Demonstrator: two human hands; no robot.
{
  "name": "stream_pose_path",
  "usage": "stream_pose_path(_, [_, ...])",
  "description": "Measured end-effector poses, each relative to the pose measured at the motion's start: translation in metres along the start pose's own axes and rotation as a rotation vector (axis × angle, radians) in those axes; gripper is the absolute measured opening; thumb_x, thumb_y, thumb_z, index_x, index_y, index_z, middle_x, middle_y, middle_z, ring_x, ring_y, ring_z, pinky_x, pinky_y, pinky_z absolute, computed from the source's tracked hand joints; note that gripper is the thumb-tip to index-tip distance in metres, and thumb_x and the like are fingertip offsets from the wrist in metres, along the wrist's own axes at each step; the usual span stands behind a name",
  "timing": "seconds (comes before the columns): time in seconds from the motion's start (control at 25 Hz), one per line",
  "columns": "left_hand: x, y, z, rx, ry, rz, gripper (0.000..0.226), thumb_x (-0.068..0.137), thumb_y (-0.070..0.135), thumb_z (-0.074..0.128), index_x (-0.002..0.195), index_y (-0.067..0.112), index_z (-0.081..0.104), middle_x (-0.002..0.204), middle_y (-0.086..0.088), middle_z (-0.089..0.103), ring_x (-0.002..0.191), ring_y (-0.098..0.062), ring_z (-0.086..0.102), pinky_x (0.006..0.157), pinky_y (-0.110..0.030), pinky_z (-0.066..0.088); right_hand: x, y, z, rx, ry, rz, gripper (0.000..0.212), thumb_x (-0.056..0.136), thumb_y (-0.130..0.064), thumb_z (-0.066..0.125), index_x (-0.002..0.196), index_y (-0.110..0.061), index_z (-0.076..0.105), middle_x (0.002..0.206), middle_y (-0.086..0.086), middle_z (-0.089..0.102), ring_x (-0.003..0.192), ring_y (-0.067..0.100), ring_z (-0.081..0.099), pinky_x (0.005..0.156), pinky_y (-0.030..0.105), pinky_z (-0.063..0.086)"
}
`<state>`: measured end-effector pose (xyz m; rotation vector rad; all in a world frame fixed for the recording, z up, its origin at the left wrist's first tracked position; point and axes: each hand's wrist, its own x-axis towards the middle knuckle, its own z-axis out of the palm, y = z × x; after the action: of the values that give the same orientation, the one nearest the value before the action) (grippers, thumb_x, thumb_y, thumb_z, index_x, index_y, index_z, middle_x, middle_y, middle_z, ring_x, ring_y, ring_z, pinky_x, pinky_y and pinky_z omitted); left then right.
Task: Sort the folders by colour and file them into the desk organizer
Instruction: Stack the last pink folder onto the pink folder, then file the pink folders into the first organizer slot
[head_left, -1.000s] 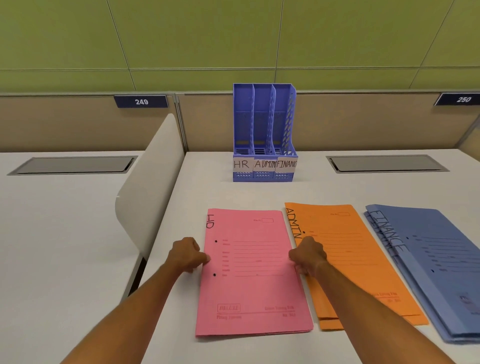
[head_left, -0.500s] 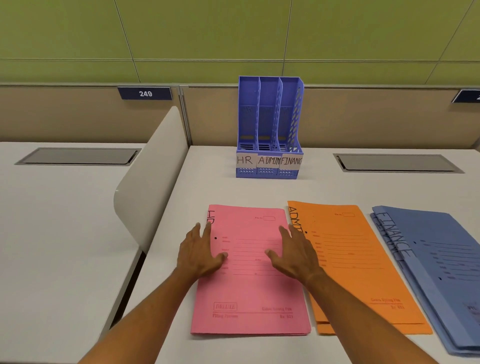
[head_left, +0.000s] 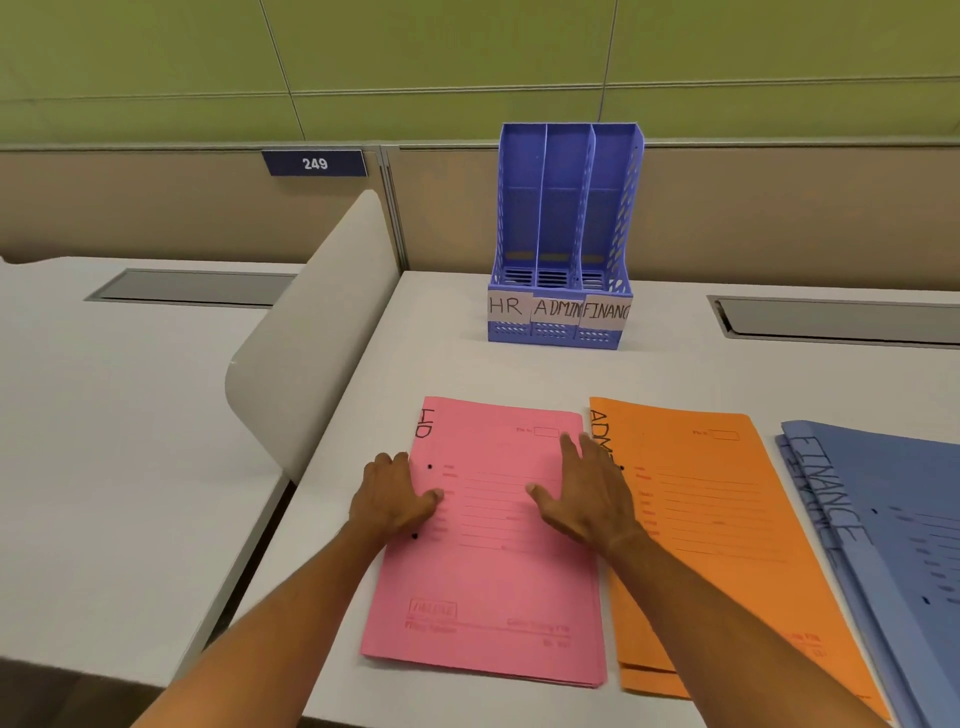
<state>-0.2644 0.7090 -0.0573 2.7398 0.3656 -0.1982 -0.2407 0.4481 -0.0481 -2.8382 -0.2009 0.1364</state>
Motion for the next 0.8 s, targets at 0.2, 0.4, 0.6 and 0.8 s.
stream_pose_path(0.2, [0.005,0.003,-0.001,-0.152,-0.010,-0.079,0.052,0.077,0.041,0.072,0.114,0.008,0.056,0.110,-0.008,0.061,0.100,-0.027,0.060,0.083,-0.036,0.050,0.009,0.004,0.000,0.032,0.000,-0.020,0.091,0.085,-0.065,0.045,0.153,-0.011,0.017,0.158,0.018,0.021,0.146,0.032,0.019,0.117,0.043,0.021])
stream_pose_path(0.4, [0.008,0.001,-0.007,-0.384,0.036,-0.149,0.019,0.078,0.020,0.071,0.086,0.008,0.060,0.080,-0.001,0.061,0.078,-0.021,0.059,0.071,-0.033,0.051,0.016,0.003,-0.003,0.061,-0.016,0.002,0.090,0.085,-0.063,0.046,0.153,-0.011,0.017,0.159,0.018,0.020,0.147,0.032,0.018,0.118,0.042,0.020])
stream_pose_path(0.6, [0.013,0.003,-0.031,-0.543,0.034,-0.074,0.011,0.079,0.012,0.072,0.084,0.009,0.064,0.077,-0.003,0.062,0.072,-0.016,0.060,0.062,-0.026,0.051,0.035,-0.003,-0.023,0.098,0.047,0.022,0.086,0.087,-0.058,0.050,0.152,-0.010,0.020,0.157,0.017,0.023,0.145,0.032,0.020,0.116,0.043,0.024])
stream_pose_path(0.8, [0.031,0.014,-0.070,-0.637,0.114,-0.006,0.009,0.078,0.010,0.072,0.082,0.011,0.064,0.077,-0.008,0.064,0.069,-0.017,0.060,0.066,-0.031,0.053,0.067,-0.021,-0.065,0.170,0.166,0.002,0.078,0.086,-0.046,0.056,0.149,-0.010,0.026,0.151,0.015,0.033,0.138,0.031,0.031,0.112,0.043,0.030])
